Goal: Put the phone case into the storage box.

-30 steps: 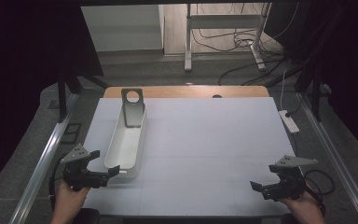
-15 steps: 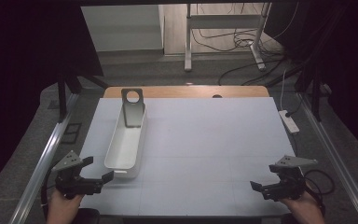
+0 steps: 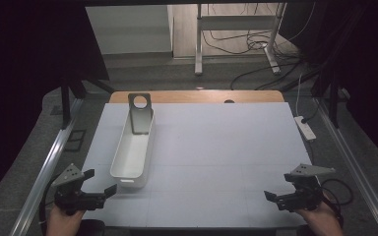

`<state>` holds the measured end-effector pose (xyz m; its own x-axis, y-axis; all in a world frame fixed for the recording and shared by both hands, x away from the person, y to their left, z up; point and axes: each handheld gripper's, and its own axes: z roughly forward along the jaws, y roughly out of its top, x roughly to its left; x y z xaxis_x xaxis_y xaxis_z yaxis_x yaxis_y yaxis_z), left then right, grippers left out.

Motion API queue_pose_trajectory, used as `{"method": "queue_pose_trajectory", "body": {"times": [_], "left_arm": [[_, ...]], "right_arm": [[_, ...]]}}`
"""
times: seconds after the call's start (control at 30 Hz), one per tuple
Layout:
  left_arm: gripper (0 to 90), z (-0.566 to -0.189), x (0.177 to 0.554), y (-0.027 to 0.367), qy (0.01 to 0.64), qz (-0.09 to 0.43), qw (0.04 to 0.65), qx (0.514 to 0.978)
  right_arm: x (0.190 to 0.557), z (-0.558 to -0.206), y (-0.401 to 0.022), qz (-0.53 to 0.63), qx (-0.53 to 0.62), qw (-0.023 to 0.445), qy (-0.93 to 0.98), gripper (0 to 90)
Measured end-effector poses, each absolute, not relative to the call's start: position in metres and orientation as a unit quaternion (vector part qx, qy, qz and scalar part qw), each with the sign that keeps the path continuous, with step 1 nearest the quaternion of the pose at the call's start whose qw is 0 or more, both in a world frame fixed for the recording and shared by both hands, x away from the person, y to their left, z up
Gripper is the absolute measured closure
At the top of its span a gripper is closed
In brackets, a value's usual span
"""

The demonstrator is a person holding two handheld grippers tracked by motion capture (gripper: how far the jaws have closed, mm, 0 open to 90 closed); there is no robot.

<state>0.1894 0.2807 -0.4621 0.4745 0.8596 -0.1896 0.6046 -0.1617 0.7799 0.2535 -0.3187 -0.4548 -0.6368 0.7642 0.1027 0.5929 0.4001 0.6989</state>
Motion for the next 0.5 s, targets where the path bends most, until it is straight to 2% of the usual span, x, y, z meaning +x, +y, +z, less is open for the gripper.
{"method": "queue_pose_trajectory", "body": {"times": [0.5], "left_arm": [[0.0, -0.4678, 0.1807, 0.2822, 0.497, 0.151, 0.408, 0.751]], "right_arm": [[0.2537, -0.4551, -0.3185, 0.363, 0.41, 0.117, 0.828, 1.1]]}}
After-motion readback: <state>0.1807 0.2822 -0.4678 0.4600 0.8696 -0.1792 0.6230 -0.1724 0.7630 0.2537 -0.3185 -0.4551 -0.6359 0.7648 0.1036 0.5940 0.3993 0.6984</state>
